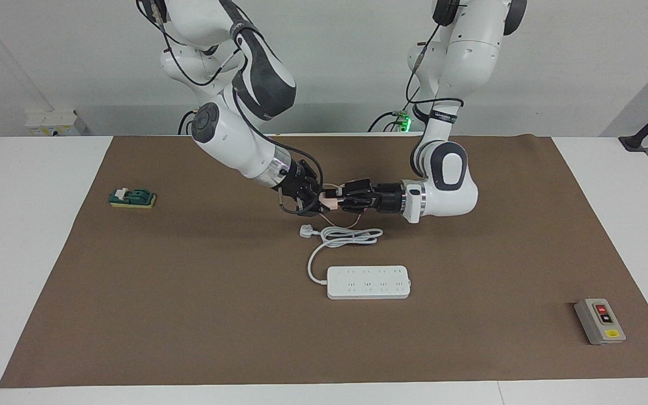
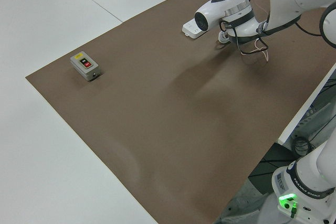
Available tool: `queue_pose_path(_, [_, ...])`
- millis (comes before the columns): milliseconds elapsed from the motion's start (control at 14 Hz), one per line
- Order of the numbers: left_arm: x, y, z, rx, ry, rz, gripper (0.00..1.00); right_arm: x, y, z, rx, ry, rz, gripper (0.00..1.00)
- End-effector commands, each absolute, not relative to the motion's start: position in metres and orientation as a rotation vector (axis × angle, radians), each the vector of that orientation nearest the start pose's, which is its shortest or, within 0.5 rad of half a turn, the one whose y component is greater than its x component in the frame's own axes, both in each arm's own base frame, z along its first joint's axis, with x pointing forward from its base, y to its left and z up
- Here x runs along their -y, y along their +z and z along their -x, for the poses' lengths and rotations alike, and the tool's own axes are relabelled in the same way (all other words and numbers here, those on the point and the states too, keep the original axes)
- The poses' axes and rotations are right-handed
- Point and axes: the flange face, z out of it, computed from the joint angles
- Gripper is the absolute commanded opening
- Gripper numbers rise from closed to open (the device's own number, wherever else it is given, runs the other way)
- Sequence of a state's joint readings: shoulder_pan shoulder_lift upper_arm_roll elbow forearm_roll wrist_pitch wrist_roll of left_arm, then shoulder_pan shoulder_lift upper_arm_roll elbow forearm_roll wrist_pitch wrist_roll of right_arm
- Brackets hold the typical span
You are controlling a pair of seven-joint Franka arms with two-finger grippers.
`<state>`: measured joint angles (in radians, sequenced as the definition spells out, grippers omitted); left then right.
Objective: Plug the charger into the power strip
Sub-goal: 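Carry the charger to the left gripper and pass it over, then pull the charger away with the left gripper while the right gripper withdraws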
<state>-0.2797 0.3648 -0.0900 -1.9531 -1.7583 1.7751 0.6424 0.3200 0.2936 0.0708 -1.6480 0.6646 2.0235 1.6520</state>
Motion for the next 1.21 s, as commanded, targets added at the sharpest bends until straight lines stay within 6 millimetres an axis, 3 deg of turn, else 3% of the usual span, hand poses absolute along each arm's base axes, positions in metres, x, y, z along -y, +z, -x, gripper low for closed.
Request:
queue_pose_path(0, [0.299, 0.341, -0.549, -0.055, -0.163, -1.545, 0.00, -0.283, 0.470, -0.598, -1.849, 0.692, 1.890, 0.00])
queue_pose_path(285, [0.296, 0.343, -0.552, -0.058, -0.149, -1.549, 0.00, -0.281, 0.469, -0.599, -1.852, 0.693, 1.887, 0.00])
queue_pose_path(427, [0.292, 0.342, -0.556, -0.080, -0.105, -1.589, 0.00, -0.282, 0.473, -0.598, -1.854, 0.677, 1.884, 1.00])
queue_pose_path(855, [0.260, 0.368, -0.563, -0.021, -0.030, -1.691, 0.00, -0.270, 0.481, -0.604, -1.857, 0.670, 1.867, 1.00])
queue_pose_path(997, [0.225, 0.385, -0.566, 0.072, -0.003, -1.790, 0.00, -0.261, 0.492, -0.608, -1.854, 0.667, 1.868, 1.00])
queue_pose_path(1140, [0.198, 0.400, -0.554, 0.168, -0.011, -1.883, 0.00, -0.231, 0.503, -0.620, -1.873, 0.674, 1.854, 1.00])
